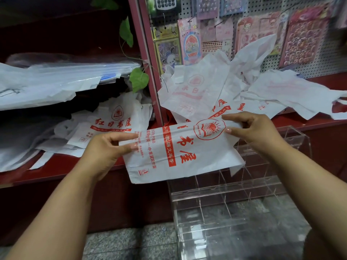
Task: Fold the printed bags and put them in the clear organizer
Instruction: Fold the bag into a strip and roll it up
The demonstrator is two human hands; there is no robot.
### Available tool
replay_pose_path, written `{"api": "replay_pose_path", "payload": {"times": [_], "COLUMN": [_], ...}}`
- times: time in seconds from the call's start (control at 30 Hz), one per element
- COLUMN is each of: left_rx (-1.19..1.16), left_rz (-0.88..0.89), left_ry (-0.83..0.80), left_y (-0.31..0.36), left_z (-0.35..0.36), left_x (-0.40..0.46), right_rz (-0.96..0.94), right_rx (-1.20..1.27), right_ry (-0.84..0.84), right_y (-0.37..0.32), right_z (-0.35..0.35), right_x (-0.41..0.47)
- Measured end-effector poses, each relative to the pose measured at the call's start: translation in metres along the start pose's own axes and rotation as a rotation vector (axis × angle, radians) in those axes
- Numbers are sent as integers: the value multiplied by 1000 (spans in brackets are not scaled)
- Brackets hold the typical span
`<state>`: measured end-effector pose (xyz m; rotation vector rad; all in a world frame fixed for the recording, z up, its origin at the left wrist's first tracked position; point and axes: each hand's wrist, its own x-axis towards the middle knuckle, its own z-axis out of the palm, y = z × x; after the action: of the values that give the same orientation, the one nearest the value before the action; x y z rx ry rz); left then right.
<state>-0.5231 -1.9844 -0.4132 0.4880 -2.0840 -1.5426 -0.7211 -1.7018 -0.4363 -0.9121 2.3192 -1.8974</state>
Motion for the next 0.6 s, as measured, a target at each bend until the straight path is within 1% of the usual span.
{"api": "replay_pose_path", "payload": {"times": [0.13,0.27,0.33,0.43,0.47,0.53,0.57,0.6], "left_rx": [154,233,236,144,104,67,87,124], "left_rz": [108,158,178,135,113,121,147,175], "left_ry": [62,148,174,166,160,171,191,222], "left_y": [0,-3,-3,-4,-4,-5,-6,-6], "left_z": [-2,-2,0,4,6,11,14,17], "left_x": [3,8,9,11,11,9,9,8], "right_rz": [-68,-48,-42,-97,-93,-21,15,27], "right_rx": [-152,-158,-157,-255,-227,-42,19,11], "right_ry": [65,86,104,167,174,150,144,147], "right_y": [-2,-3,-2,-1,-2,-5,-6,-6], "right_z": [0,-1,-3,-4,-4,-2,0,1], "right_x": [3,5,6,7,7,5,4,4]}}
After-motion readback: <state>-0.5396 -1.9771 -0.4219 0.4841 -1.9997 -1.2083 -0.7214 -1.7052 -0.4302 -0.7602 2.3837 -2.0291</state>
